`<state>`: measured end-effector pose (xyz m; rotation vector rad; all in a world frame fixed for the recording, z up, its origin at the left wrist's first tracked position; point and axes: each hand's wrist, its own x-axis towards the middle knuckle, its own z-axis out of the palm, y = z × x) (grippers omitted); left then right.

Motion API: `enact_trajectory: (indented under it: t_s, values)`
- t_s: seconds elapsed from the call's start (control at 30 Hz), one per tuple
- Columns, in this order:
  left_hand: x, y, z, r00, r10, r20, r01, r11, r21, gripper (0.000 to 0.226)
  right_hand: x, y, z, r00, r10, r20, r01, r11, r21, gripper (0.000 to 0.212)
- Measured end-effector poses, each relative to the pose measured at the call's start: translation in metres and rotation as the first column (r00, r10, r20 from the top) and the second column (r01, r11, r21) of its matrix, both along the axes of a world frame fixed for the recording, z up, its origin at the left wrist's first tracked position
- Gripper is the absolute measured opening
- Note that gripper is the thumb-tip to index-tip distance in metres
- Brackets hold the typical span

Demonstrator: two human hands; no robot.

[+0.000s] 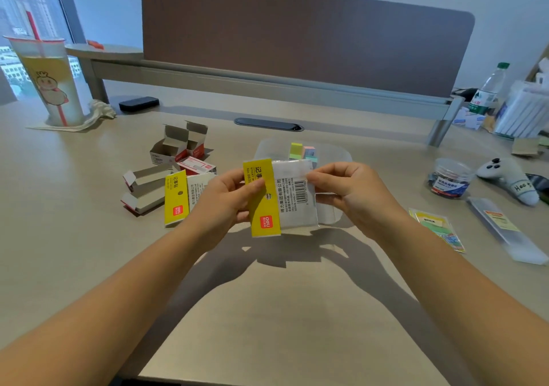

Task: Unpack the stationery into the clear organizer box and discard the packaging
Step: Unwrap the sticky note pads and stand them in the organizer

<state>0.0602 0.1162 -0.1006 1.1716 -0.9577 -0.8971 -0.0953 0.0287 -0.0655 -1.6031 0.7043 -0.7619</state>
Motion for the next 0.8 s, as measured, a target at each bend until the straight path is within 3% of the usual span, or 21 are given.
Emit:
enact_trajectory:
  t_s: [0.5, 0.8]
  values:
    - [0.031, -0.014, 0.017, 0.979, 0.188, -0.081, -0.187, 0.982, 0.011, 0.015, 0.017, -0.056, 0.034, 0.972, -0.234, -0.018, 0.213, 0.914, -0.344, 0.024]
    - [0.041, -0.022, 0.011, 0.979, 0.176, -0.106, -0.17, 0.984, 0.056, 0.015, 0.026, -0.091, 0.039, 0.959, -0.139, -0.248, 0.024, 0.91, -0.414, 0.017]
